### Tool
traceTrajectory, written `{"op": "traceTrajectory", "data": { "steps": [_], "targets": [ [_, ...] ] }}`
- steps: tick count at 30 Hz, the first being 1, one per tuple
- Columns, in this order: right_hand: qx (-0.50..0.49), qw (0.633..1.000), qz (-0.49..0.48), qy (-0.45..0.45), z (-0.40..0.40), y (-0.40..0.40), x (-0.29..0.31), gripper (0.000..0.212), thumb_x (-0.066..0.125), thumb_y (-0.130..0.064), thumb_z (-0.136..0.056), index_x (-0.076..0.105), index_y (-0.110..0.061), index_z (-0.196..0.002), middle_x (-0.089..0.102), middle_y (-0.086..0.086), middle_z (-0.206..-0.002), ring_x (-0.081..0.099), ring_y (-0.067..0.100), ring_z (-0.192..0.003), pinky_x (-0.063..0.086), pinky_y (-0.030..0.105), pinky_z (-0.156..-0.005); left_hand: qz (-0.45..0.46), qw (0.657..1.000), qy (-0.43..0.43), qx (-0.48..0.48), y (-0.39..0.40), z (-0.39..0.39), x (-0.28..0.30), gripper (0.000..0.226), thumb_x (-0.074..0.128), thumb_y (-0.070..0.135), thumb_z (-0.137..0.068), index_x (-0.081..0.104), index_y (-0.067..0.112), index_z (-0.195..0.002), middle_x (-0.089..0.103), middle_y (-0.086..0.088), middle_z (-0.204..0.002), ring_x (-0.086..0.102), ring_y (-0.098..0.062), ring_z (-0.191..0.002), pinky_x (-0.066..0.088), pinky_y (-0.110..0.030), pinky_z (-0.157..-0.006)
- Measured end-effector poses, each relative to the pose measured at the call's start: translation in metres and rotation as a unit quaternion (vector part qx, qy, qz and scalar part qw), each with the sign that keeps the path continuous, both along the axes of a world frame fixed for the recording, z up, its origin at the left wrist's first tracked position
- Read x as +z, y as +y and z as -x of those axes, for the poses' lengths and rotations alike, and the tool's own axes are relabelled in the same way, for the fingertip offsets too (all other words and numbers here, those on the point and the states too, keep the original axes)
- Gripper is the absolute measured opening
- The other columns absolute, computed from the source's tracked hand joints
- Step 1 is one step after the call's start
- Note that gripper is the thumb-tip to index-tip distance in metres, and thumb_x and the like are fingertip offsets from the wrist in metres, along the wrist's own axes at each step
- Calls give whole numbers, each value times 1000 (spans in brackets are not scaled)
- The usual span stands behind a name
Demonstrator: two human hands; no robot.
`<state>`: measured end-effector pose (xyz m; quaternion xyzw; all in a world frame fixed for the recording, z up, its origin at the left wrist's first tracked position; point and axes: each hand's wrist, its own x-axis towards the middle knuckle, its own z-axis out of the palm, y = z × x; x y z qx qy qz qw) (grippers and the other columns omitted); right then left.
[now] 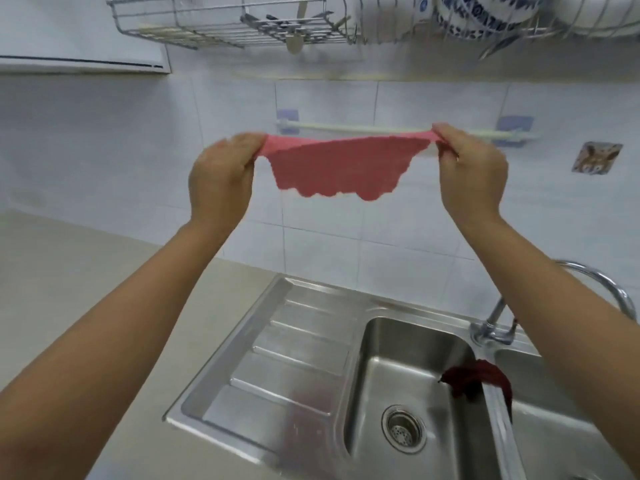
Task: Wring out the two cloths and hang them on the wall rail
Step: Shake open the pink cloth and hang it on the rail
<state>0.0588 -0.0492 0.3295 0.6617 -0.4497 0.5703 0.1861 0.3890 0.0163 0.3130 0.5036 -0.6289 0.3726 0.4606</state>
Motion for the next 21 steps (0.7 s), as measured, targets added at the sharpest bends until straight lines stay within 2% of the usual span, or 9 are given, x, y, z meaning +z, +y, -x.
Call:
{"op": "traceTrajectory", "data": {
  "steps": [2,3,4,5,6,10,14,16,21],
  "targets": [
    [-22,982,-75,174,6,-9,-19,31,51,-16,-92,70,-22,-116,73,12,-106,65,36,-93,51,38,-74,-253,965,-72,4,-2,-1,-19,28,56,13,-93,69,20,-117,73,-12,-99,64,-34,-87,48,-35,-71],
    [-26,931,-232,280,10,-12,-31,28,54,-18,-92,72,-23,-112,72,12,-106,64,36,-94,50,36,-75,-445,890,-92,24,-3,-3,-32,27,56,15,-93,70,21,-115,73,-10,-101,63,-30,-89,46,-33,-75],
    [-25,839,-401,368,13,-14,-44,24,58,-21,-90,74,-22,-109,72,10,-107,63,32,-97,48,33,-78,-586,805,-90,19,-3,-6,-45,25,57,15,-92,72,20,-112,73,-7,-104,62,-24,-92,44,-30,-79],
    [-7,757,-508,411,16,-14,-55,22,62,-20,-88,75,-20,-106,72,7,-107,63,27,-99,47,31,-81,-657,751,-69,0,-4,-9,-54,24,60,13,-90,73,20,-109,73,-3,-105,62,-19,-96,44,-27,-83],
    [9,724,-549,418,19,-13,-64,21,64,-18,-87,76,-17,-104,73,4,-104,63,23,-98,46,29,-83,-677,735,-46,-20,-4,-10,-60,24,61,12,-89,74,21,-107,74,1,-104,62,-15,-98,44,-25,-86],
    [48,812,-512,276,27,-17,-68,20,66,-13,-86,77,-18,-102,75,-2,-102,61,13,-93,46,27,-85,-585,809,-4,-44,-12,-8,-56,29,61,8,-88,73,21,-111,74,2,-107,63,-14,-100,44,-24,-87],
    [88,881,-453,103,28,-11,-62,19,67,-10,-84,78,-16,-99,75,-1,-100,60,9,-93,42,19,-75,-491,869,49,-47,-11,-11,-47,34,56,6,-90,71,24,-113,73,3,-111,64,-18,-107,48,-36,-96],
    [91,887,-445,82,27,-7,-63,19,66,-9,-84,78,-16,-97,76,0,-99,64,13,-96,46,23,-81,-453,888,64,-48,-10,-11,-49,35,53,7,-90,71,26,-114,73,3,-112,64,-19,-107,50,-37,-95],
    [102,878,-463,69,30,-2,-61,21,68,-9,-84,77,-15,-102,75,1,-99,63,11,-94,41,22,-83,-483,871,70,-53,-8,-12,-55,32,54,10,-92,72,28,-112,72,8,-114,63,-15,-110,50,-37,-95]
  ]
}}
